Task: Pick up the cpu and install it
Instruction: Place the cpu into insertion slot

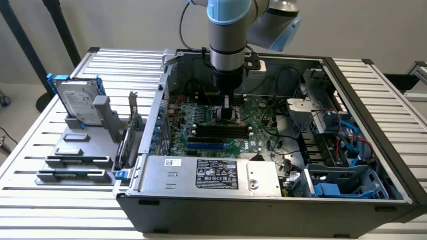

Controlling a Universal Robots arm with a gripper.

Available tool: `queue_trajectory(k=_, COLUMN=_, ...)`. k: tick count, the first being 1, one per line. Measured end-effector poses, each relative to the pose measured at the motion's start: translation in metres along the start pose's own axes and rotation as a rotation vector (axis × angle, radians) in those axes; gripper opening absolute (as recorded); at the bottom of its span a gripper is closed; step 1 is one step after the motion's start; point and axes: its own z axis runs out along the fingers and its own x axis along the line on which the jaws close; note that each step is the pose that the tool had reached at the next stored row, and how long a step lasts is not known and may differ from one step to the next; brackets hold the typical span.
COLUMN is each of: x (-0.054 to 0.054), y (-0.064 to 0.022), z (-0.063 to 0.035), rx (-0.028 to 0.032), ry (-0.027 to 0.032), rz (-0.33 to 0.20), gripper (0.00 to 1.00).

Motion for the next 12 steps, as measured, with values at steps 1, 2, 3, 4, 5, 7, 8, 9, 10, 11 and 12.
queue_trajectory(k=1, x=0.0000, y=0.0003, z=0.0001, rx=0.0000, ry=0.0001, rz=-0.001, gripper=0.55)
queue_trajectory(k=2, x=0.0000, y=0.0005, z=0.0001, rx=0.0000, ry=0.0002, rz=-0.001, gripper=0.55)
queue_trajectory(k=3, x=0.0000, y=0.0007, z=0.0002, rx=0.0000, ry=0.0002, rz=-0.001, gripper=0.55)
queue_trajectory(k=4, x=0.0000, y=0.0007, z=0.0002, rx=0.0001, ry=0.0000, rz=-0.001, gripper=0.55)
queue_trajectory(k=5, x=0.0000, y=0.0007, z=0.0003, rx=0.0001, ry=0.0000, rz=0.000, gripper=0.55)
queue_trajectory(k=7, x=0.0000, y=0.0008, z=0.0005, rx=0.0000, ry=0.0000, rz=-0.001, gripper=0.55)
queue_trajectory(k=8, x=0.0000, y=0.0007, z=0.0007, rx=0.0000, ry=0.0000, rz=-0.001, gripper=0.55)
queue_trajectory(k=9, x=0.0000, y=0.0007, z=0.0008, rx=0.0000, ry=0.0001, rz=-0.001, gripper=0.55)
queue_trajectory(k=10, x=0.0000, y=0.0007, z=0.0009, rx=0.0000, ry=0.0000, rz=-0.001, gripper=0.55)
queue_trajectory(k=11, x=0.0000, y=0.0007, z=0.0010, rx=0.0000, ry=0.0001, rz=-0.001, gripper=0.55)
queue_trajectory(k=12, x=0.0000, y=0.0007, z=0.0012, rx=0.0000, ry=0.0000, rz=-0.001, gripper=0.55)
